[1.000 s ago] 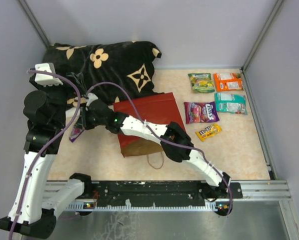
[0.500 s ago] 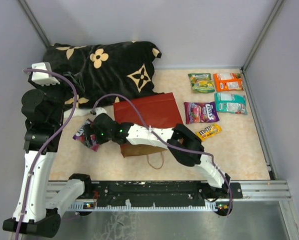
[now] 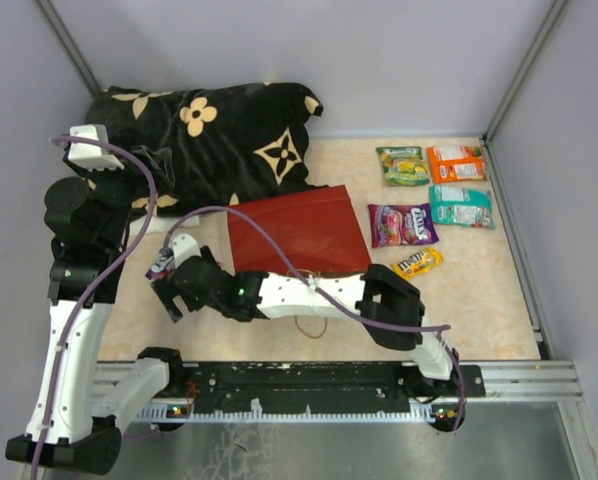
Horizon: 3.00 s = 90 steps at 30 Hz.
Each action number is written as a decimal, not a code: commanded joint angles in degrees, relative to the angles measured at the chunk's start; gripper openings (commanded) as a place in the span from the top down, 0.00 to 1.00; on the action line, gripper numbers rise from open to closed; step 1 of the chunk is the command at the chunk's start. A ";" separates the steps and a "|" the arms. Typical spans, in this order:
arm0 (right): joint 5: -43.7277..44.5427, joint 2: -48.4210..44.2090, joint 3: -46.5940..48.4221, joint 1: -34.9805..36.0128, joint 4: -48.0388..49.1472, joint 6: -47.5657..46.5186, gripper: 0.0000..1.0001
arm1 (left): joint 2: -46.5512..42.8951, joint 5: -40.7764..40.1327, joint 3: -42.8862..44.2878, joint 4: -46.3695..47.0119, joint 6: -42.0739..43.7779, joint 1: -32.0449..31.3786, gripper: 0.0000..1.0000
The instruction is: Take the snacks out of the paper bag
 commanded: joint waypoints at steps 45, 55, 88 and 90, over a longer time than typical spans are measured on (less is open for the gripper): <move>-15.56 22.21 19.32 -8.08 3.81 19.13 0.08 | -0.61 5.61 -0.03 0.76 -2.31 1.07 0.00; -7.90 5.79 2.50 -11.44 11.81 8.78 0.13 | -0.77 5.85 0.01 0.67 -2.31 1.08 0.00; -19.64 28.36 27.20 -15.93 -11.61 10.05 0.51 | -0.73 7.48 -0.21 0.83 -2.49 1.10 0.00; -19.24 27.97 25.97 -15.52 -10.84 10.80 0.53 | -0.76 7.53 -0.21 0.84 -2.53 1.13 0.00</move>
